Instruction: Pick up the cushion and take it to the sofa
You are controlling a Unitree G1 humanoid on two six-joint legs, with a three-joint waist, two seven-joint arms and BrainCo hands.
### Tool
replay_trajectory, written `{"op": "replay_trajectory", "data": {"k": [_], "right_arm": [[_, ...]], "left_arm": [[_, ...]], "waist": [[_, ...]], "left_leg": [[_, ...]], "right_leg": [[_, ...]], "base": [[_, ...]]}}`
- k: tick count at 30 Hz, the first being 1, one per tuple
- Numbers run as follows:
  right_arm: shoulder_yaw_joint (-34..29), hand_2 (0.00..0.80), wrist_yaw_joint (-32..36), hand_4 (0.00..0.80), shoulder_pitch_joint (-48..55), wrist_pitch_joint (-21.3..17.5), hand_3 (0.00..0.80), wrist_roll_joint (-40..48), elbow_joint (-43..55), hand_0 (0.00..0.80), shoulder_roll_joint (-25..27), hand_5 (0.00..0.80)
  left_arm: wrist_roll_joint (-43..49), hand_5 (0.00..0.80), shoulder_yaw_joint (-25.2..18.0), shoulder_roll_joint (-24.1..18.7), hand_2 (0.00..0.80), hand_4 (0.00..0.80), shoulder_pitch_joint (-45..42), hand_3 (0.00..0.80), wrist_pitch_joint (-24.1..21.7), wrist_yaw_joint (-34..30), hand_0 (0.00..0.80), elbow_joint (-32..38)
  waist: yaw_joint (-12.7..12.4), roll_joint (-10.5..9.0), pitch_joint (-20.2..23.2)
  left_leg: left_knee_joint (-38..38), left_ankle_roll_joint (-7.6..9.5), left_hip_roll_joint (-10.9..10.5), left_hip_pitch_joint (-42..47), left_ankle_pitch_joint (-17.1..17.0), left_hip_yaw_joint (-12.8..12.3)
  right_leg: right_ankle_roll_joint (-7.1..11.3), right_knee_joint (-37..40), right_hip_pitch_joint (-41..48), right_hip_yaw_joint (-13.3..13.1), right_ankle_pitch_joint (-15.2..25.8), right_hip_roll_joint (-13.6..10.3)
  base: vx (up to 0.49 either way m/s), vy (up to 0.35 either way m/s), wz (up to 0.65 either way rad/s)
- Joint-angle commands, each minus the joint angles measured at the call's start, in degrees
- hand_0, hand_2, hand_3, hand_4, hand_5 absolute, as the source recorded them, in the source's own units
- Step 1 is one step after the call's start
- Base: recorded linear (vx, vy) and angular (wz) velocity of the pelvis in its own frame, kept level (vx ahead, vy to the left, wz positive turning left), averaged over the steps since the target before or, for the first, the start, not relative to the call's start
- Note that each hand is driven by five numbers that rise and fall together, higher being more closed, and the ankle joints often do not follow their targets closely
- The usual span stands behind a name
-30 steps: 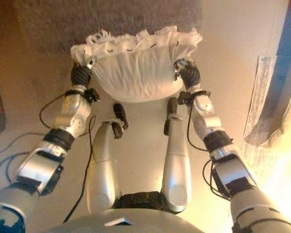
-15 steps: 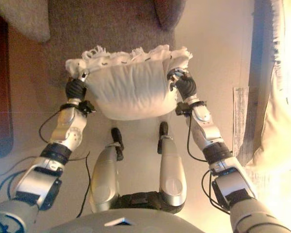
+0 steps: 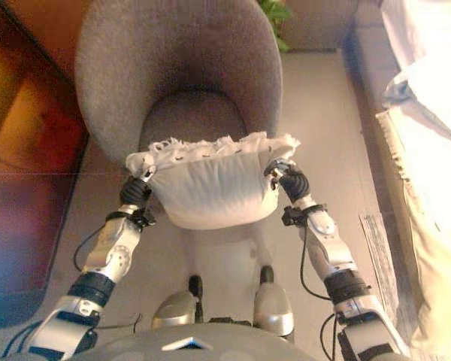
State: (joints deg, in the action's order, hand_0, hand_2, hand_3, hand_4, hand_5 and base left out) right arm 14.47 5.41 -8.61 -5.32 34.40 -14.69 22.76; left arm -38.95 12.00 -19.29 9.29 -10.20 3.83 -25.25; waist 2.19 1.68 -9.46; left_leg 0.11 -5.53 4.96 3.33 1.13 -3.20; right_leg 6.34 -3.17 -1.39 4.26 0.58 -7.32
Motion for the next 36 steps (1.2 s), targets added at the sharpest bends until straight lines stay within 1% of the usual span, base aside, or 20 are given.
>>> {"op": "replay_trajectory", "data": {"k": [1,5,11,14,17,19,22,23,24,26,29,30,31,32,34,36], "right_arm": [[1.01,0.8,1.44,0.8,-0.28,-3.11,0.8,-1.12,3.26,0.8,-3.08,0.8],[0.81,0.8,0.93,0.8,1.17,-3.96,0.8,-3.45,3.48,0.8,-3.66,0.8],[0.55,0.8,0.5,0.8,0.54,-3.18,0.8,-3.95,3.21,0.8,-3.84,0.8],[0.64,0.8,0.44,0.8,-0.02,-3.17,0.8,-4.25,2.4,0.8,-4.08,0.8],[0.41,0.8,0.56,0.8,-0.03,-3.03,0.8,-4.31,2.55,0.8,-3.98,0.8],[0.4,0.8,0.19,0.8,-0.63,-3.28,0.8,-4.13,1.87,0.8,-4.28,0.8],[0.52,0.8,-0.56,0.8,-1.27,-3.59,0.8,-4.62,1.0,0.8,-5.15,0.8],[0.81,0.8,-1.3,0.8,-1.23,-3.66,0.8,-4.88,1.18,0.8,-5.35,0.8],[1.1,0.8,-1.83,0.8,-1.19,-3.75,0.8,-5.11,1.34,0.8,-5.35,0.8],[1.4,0.8,-2.58,0.8,-1.0,-4.06,0.8,-5.42,1.08,0.8,-5.31,0.8],[1.26,0.8,-4.34,0.8,-0.35,-3.18,0.8,-6.2,0.8,0.8,-5.11,0.8],[1.06,0.678,-5.48,0.678,0.12,-3.43,0.678,-8.25,0.22,0.678,-5.14,0.678],[0.97,0.122,-6.69,0.122,0.39,-3.8,0.122,-10.73,-0.11,0.122,-5.09,0.122],[0.94,0.0,-9.0,0.0,0.64,-3.89,0.0,-14.62,-0.48,0.0,-4.76,0.0],[1.34,0.0,-12.92,0.0,0.53,-3.39,0.0,-20.91,-1.35,0.0,-3.42,0.0],[1.9,0.0,-13.79,0.0,0.06,-2.08,0.0,-25.02,-2.06,0.0,-2.18,0.0]], "left_arm": [[1.32,0.8,-0.71,-0.09,0.8,0.8,2.12,0.8,-2.59,-4.45,0.8,8.35],[1.41,0.8,-1.66,-0.07,0.8,0.8,0.78,0.8,-2.03,-5.07,0.8,9.8],[1.32,0.8,-1.9,0.3,0.8,0.8,0.74,0.8,-1.08,-5.09,0.8,9.96],[1.8,0.8,-2.12,0.36,0.8,0.8,0.51,0.8,-1.03,-5.26,0.8,9.53],[1.34,0.8,-2.69,0.26,0.8,0.8,0.42,0.8,-1.3,-5.57,0.8,9.24],[1.32,0.8,-2.73,0.25,0.8,0.8,0.96,0.8,-1.28,-5.65,0.8,8.89],[1.94,0.8,-2.3,0.21,0.8,0.8,1.85,0.8,-1.62,-5.59,0.8,8.03],[1.25,0.8,-2.01,0.03,0.8,0.8,2.35,0.8,-1.78,-5.7,0.8,7.58],[0.93,0.8,-1.78,-0.01,0.8,0.8,2.83,0.8,-1.99,-5.9,0.8,7.1],[0.6,0.8,-1.35,0.14,0.8,0.8,3.67,0.8,-2.26,-6.51,0.8,5.98],[0.91,0.8,-1.16,0.35,0.8,0.8,4.3,0.8,-1.95,-7.17,0.8,5.25],[1.21,0.8,-1.12,0.45,0.8,0.8,4.44,0.8,-1.95,-7.09,0.8,4.97],[1.35,0.8,-1.08,0.48,0.8,0.8,4.46,0.8,-2.06,-7.06,0.8,4.79],[1.5,0.8,-1.03,0.47,0.8,0.8,4.55,0.8,-2.17,-7.0,0.8,4.59],[2.26,0.8,-0.91,0.28,0.8,0.8,4.72,0.8,-1.44,-6.1,0.8,5.42],[2.89,0.8,-0.73,0.05,0.8,0.8,4.77,0.8,-1.13,-5.42,0.8,5.99]], "waist": [[-0.21,-1.33,6.62],[-0.29,-1.23,7.42],[-0.41,-1.43,7.62],[-0.59,-1.55,8.1],[-0.43,-1.64,8.44],[-0.43,-1.62,8.39],[-0.42,-1.48,8.08],[-0.12,-1.09,7.5],[0.15,-0.88,7.08],[0.63,-0.7,6.6],[1.06,-0.65,6.56],[1.16,-0.74,6.66],[1.18,-0.81,6.76],[1.19,-0.93,6.91],[0.8,-1.35,7.22],[0.42,-1.64,7.37]], "left_leg": [[1.22,3.92,-4.44,-2.97,-1.5,-3.24],[0.25,4.61,-4.92,-1.54,-1.15,-3.66],[0.77,5.19,-5.41,-0.89,-0.24,-3.88],[0.53,5.41,-5.82,-0.32,-0.04,-3.96],[0.61,5.84,-6.24,-0.14,0.26,-4.13],[0.78,6.24,-6.45,-0.21,0.48,-4.47],[1.59,6.99,-6.86,-0.77,1.0,-5.02],[1.93,7.16,-6.8,-0.93,1.07,-5.18],[1.94,7.18,-6.75,-0.89,1.04,-5.24],[1.42,7.16,-6.91,-0.43,0.73,-5.14],[0.86,7.03,-7.23,0.23,0.44,-4.76],[0.95,7.08,-7.35,0.26,0.57,-4.62],[1.08,7.1,-7.42,0.2,0.65,-4.54],[1.35,7.15,-7.56,0.03,0.77,-4.38],[2.23,7.16,-7.85,-0.69,1.0,-4.03],[2.85,7.1,-7.99,-1.32,1.08,-4.01]], "right_leg": [[-1.18,-1.68,1.73,3.59,-0.83,1.44],[-0.9,-1.68,2.32,3.67,-0.67,1.15],[-0.78,-2.12,2.57,3.45,-0.74,0.79],[-0.48,-1.78,3.2,3.46,-0.48,0.39],[0.06,-2.87,2.73,2.83,-0.02,-0.04],[0.33,-5.19,1.86,2.86,0.67,-0.61],[0.39,-11.26,-0.3,2.74,1.61,-1.53],[0.14,-16.73,-2.51,2.22,3.06,-1.79],[-0.05,-19.9,-4.16,1.72,4.2,-1.87],[-0.09,-22.85,-5.79,1.07,5.72,-1.74],[0.18,-22.62,-5.73,0.67,6.43,-1.55],[0.29,-22.03,-5.51,0.52,6.45,-1.59],[0.35,-21.5,-5.29,0.46,6.37,-1.64],[0.43,-20.46,-4.86,0.34,6.13,-1.69],[0.59,-17.68,-3.4,0.39,5.67,-2.15],[0.78,-15.76,-2.25,0.48,5.54,-2.64]], "base": [[0.104,0.077,-0.04],[0.088,0.067,-0.11],[0.051,0.062,-0.01],[0.057,0.076,-0.01],[0.037,0.085,-0.03],[0.016,0.095,-0.03],[-0.004,0.096,-0.16],[-0.029,0.117,-0.19],[-0.029,0.122,-0.09],[0.014,0.081,0.02],[0.054,0.028,0.11],[0.062,-0.017,-0.04],[0.055,-0.029,-0.02],[0.045,-0.046,-0.02],[0.028,-0.054,-0.06],[0.005,-0.032,-0.12]]}}
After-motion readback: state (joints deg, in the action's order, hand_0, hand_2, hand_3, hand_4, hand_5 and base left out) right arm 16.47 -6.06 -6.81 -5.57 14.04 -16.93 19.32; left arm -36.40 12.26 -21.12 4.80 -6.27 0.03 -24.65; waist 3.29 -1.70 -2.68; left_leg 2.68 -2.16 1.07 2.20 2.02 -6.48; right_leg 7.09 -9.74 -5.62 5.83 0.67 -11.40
